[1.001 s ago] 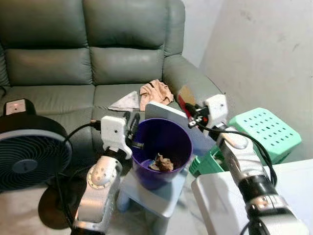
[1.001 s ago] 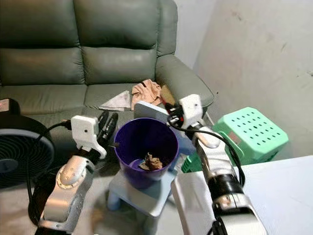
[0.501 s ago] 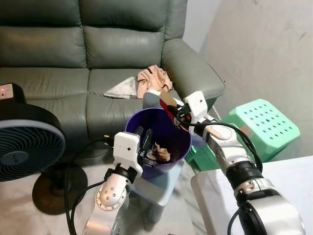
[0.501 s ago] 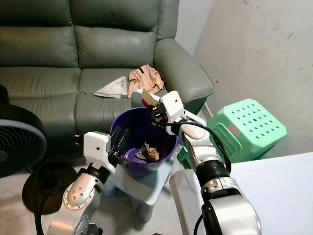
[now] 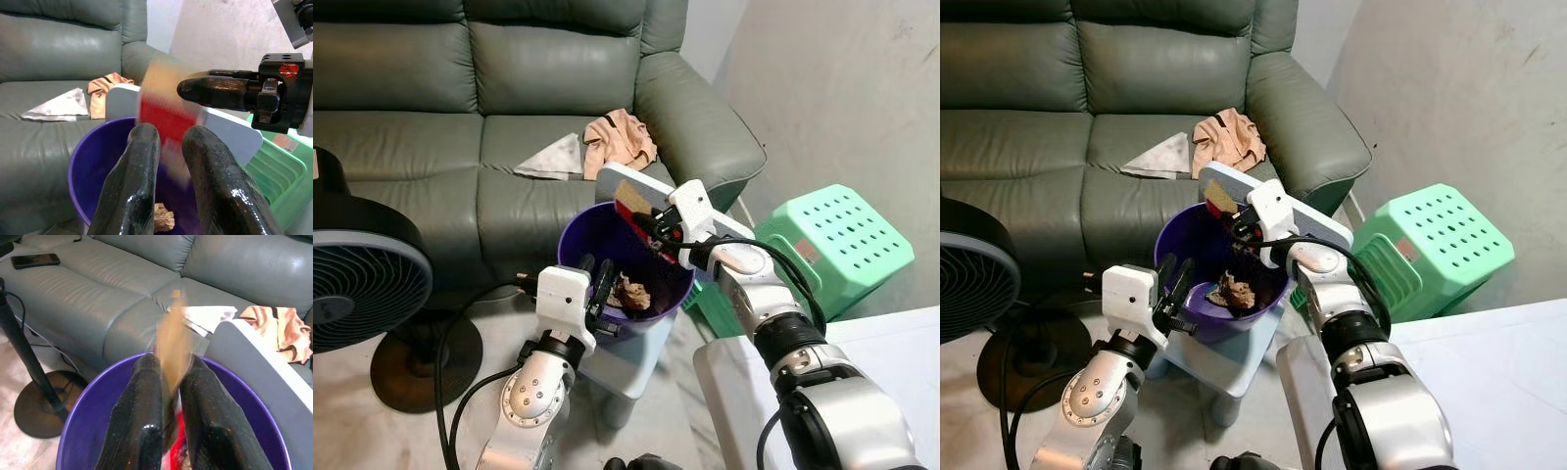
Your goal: Picking trash to rubbish bin
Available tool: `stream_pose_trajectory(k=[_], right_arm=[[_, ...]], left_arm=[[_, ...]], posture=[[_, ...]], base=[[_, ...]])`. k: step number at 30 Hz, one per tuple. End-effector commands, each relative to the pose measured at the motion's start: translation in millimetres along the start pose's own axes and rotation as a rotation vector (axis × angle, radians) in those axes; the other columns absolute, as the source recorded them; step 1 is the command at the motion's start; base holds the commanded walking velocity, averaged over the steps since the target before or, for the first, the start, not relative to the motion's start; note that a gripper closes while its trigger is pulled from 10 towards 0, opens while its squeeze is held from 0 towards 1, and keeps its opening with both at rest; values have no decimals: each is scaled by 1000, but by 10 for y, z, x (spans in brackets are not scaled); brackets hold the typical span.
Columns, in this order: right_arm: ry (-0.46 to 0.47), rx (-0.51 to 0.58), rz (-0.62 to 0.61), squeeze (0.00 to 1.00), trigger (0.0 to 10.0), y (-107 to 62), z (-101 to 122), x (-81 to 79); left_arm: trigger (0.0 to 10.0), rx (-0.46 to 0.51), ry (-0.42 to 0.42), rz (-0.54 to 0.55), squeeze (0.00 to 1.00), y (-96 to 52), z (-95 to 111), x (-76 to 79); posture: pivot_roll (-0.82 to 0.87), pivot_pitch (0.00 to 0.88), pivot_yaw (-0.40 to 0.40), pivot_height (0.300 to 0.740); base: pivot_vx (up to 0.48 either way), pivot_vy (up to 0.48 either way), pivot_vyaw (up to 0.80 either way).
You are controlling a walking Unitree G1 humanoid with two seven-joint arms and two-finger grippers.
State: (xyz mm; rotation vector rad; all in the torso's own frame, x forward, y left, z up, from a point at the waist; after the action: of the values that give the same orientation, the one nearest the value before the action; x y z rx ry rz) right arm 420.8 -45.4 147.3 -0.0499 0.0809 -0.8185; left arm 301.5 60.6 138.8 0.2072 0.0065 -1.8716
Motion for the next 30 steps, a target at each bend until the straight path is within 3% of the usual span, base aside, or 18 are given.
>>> stream_pose_trajectory(k=[1,19,30], right_arm=[[6,10,2,1000,10000,-11,35,34],[5,32,10,1000,10000,-21,84,59],[29,98,-14,1000,10000,-141,167,194]], left_arm=[[10000,10,-18,-13,0,1,55,96],[10000,11,-11,-3,0,22,67,58],[10000,34,21,-17,0,116,100,8]], posture=[[283,209,-215,715],[282,203,-212,715],[261,174,-182,715]], base=[[0,0,0],[0,0,0],[0,0,0]])
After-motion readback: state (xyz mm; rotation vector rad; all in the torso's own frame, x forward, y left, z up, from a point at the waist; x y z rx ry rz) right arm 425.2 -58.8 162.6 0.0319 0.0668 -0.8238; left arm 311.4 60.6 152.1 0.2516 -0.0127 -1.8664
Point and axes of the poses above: a point about 5 cm out from each wrist's last joint towards the gripper, its own y axis pointing out of the wrist towards the gripper, its own z axis along the axis of the wrist's last joint, x = y × z, the point moved 6 cm from there along y, pointing out of the wrist towards the gripper, and after that the axes turned 10 degrees about y, right-handed, at the moved point
